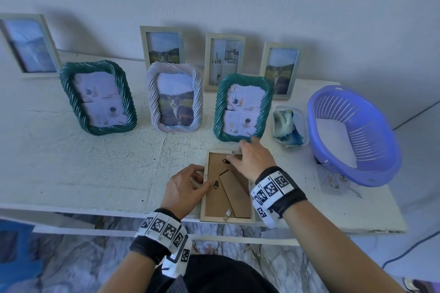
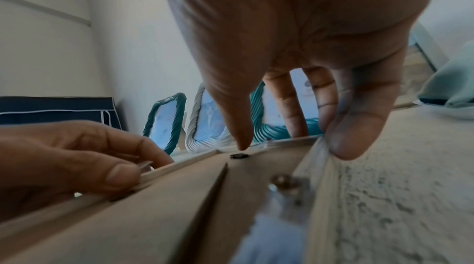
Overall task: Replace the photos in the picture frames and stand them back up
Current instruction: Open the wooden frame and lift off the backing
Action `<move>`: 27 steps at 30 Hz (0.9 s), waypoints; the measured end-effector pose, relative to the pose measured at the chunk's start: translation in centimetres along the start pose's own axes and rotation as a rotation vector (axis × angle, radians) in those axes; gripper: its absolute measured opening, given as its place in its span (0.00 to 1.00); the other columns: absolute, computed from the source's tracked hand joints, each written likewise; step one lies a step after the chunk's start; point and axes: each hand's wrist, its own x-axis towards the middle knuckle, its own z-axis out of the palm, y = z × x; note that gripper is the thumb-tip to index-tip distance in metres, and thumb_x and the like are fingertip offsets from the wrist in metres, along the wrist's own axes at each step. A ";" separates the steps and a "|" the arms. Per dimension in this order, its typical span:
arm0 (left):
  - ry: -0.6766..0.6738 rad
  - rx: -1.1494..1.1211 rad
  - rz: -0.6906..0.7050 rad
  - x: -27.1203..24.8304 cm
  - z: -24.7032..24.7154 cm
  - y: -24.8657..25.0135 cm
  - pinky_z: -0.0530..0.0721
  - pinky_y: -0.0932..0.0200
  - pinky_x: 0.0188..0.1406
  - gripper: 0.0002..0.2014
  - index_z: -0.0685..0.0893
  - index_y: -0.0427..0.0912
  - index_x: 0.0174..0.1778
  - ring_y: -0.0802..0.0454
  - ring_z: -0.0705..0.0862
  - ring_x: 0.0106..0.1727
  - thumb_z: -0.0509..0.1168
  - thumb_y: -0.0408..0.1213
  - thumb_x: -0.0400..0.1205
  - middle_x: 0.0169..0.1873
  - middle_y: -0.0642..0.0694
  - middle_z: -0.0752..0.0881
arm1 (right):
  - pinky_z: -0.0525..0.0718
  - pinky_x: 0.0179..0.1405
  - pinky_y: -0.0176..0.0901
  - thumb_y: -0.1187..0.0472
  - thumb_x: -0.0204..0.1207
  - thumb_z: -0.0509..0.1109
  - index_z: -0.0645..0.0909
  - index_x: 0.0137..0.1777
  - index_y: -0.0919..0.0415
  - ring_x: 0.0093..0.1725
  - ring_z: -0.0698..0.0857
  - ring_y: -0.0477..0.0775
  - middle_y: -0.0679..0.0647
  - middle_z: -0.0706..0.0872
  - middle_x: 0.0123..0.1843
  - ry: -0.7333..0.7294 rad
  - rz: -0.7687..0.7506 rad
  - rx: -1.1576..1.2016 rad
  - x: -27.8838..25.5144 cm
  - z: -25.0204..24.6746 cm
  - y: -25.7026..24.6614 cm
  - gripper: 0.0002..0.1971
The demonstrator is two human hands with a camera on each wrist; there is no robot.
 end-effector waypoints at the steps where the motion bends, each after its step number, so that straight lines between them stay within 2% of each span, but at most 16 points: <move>1: 0.001 -0.005 -0.001 0.0 0.0 -0.1 0.86 0.54 0.40 0.14 0.85 0.51 0.53 0.59 0.84 0.32 0.76 0.50 0.74 0.36 0.57 0.85 | 0.75 0.32 0.44 0.40 0.79 0.65 0.74 0.52 0.60 0.36 0.79 0.57 0.61 0.74 0.60 -0.006 -0.001 -0.014 0.2 0.0 -0.1 0.21; 4: 0.001 -0.002 0.004 0.0 0.1 -0.1 0.86 0.55 0.39 0.13 0.84 0.53 0.52 0.60 0.84 0.33 0.75 0.50 0.75 0.36 0.57 0.85 | 0.77 0.34 0.45 0.44 0.78 0.67 0.74 0.52 0.62 0.39 0.81 0.59 0.60 0.74 0.57 -0.033 -0.025 -0.033 0.6 -0.2 -0.1 0.19; 7: 0.002 0.019 0.014 0.0 0.2 -0.2 0.86 0.55 0.39 0.13 0.84 0.53 0.53 0.61 0.85 0.33 0.74 0.51 0.75 0.36 0.58 0.85 | 0.75 0.36 0.46 0.52 0.78 0.66 0.74 0.44 0.62 0.40 0.81 0.60 0.58 0.74 0.50 -0.063 -0.101 -0.040 0.9 -0.7 0.3 0.12; 10: -0.011 0.035 0.025 -0.1 0.3 -0.2 0.86 0.54 0.38 0.13 0.83 0.53 0.54 0.60 0.85 0.33 0.73 0.51 0.77 0.37 0.59 0.84 | 0.74 0.39 0.46 0.58 0.81 0.64 0.77 0.40 0.67 0.42 0.81 0.61 0.57 0.73 0.44 -0.115 -0.213 -0.052 1.6 -1.4 1.1 0.13; 12: -0.018 0.046 0.027 -0.1 0.2 -0.2 0.86 0.54 0.38 0.14 0.83 0.52 0.55 0.60 0.85 0.33 0.73 0.51 0.77 0.37 0.58 0.84 | 0.74 0.38 0.46 0.61 0.83 0.65 0.80 0.39 0.70 0.41 0.81 0.61 0.57 0.75 0.41 -0.140 -0.249 -0.072 2.5 -1.5 1.5 0.14; 16: -0.022 0.061 0.027 0.0 0.1 -0.1 0.86 0.57 0.37 0.14 0.83 0.52 0.56 0.61 0.85 0.33 0.72 0.51 0.78 0.38 0.58 0.84 | 0.79 0.38 0.50 0.71 0.79 0.66 0.80 0.36 0.71 0.39 0.83 0.65 0.62 0.81 0.40 -0.159 -0.269 -0.149 3.7 -1.2 1.7 0.09; 19: -0.017 0.041 0.012 -0.1 0.0 0.0 0.84 0.60 0.37 0.15 0.84 0.51 0.56 0.61 0.85 0.33 0.73 0.51 0.77 0.38 0.58 0.85 | 0.76 0.38 0.48 0.65 0.82 0.64 0.81 0.41 0.69 0.43 0.83 0.64 0.59 0.77 0.43 -0.122 -0.252 -0.126 2.9 -1.1 1.8 0.10; 21: -0.010 0.005 -0.003 -0.2 -0.1 0.1 0.83 0.62 0.37 0.15 0.84 0.51 0.56 0.61 0.85 0.33 0.74 0.51 0.77 0.38 0.58 0.85 | 0.76 0.37 0.46 0.58 0.84 0.61 0.81 0.51 0.66 0.44 0.82 0.61 0.58 0.76 0.48 -0.049 -0.226 -0.097 1.3 -1.1 1.7 0.11; 23: -0.010 -0.019 -0.016 -0.4 -0.1 0.1 0.82 0.65 0.36 0.15 0.83 0.53 0.56 0.62 0.84 0.34 0.74 0.51 0.76 0.38 0.59 0.85 | 0.79 0.37 0.46 0.54 0.83 0.61 0.78 0.59 0.62 0.46 0.81 0.58 0.57 0.77 0.53 0.024 -0.218 -0.076 -0.9 -1.1 1.5 0.12; 25: -0.016 -0.033 -0.013 -0.5 -0.2 0.1 0.83 0.63 0.37 0.15 0.83 0.54 0.57 0.63 0.84 0.33 0.74 0.51 0.76 0.39 0.58 0.85 | 0.78 0.37 0.39 0.53 0.83 0.61 0.77 0.59 0.59 0.45 0.79 0.52 0.53 0.76 0.52 0.047 -0.246 0.000 -3.4 -0.8 1.2 0.12; 27: -0.023 -0.054 -0.013 -0.5 -0.2 0.0 0.85 0.61 0.38 0.16 0.83 0.55 0.57 0.62 0.85 0.33 0.74 0.51 0.76 0.39 0.58 0.86 | 0.70 0.34 0.30 0.52 0.84 0.61 0.78 0.52 0.58 0.42 0.76 0.47 0.49 0.74 0.47 0.003 -0.294 0.073 -5.9 -0.4 0.8 0.10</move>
